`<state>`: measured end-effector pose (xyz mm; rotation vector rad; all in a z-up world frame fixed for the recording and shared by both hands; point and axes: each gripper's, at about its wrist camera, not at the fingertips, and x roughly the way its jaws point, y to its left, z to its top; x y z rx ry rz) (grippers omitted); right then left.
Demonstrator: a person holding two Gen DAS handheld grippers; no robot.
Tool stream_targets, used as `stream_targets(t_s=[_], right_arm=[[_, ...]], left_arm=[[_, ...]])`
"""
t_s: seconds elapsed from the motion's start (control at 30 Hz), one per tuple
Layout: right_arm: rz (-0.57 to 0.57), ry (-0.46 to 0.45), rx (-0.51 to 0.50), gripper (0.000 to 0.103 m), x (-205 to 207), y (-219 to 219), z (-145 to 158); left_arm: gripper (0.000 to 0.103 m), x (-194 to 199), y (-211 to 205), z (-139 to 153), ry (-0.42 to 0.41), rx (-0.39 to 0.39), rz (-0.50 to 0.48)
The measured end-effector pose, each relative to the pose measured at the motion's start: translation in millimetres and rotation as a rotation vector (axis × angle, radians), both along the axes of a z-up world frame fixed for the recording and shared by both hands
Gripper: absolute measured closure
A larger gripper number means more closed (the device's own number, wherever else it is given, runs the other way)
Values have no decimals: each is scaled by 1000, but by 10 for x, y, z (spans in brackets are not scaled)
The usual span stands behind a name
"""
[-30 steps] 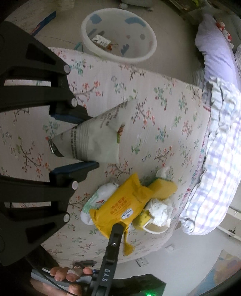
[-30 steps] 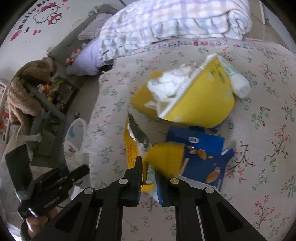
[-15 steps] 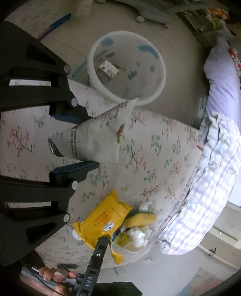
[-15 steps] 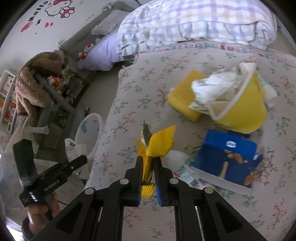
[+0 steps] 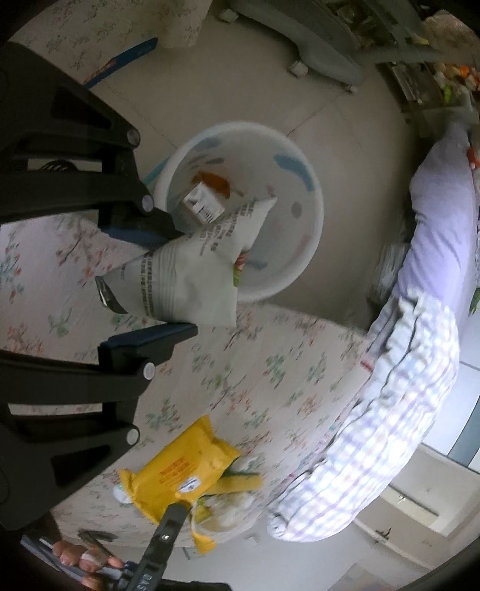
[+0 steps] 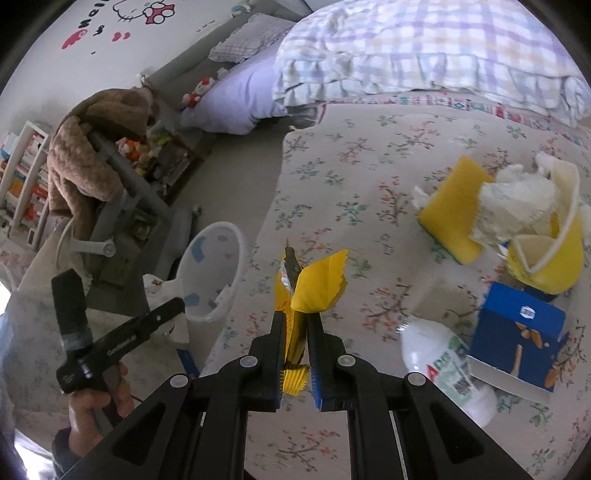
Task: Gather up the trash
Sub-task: 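Carry the white paper bag over the bin and open the left tool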
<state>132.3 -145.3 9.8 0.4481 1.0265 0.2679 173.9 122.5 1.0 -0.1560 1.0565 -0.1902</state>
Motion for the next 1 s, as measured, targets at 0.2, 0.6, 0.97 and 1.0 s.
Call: stream_targets(t_s=[0.2,0.6,0.97,1.0], right_arm=[[23,-9,-1,91,153,220,-6],[73,-41,-9,91,544,790,-103],[120,-31,-33,91,926,1404,-247],[120,-28,-37,91,958,1447,-263]], left_arm=[[62,110,175,-72,-55,41,40],[13,200,620,-137,-44,45,202],[4,50,945,-179,-20,123,281],[3,38,958,-187,-16,123,278]])
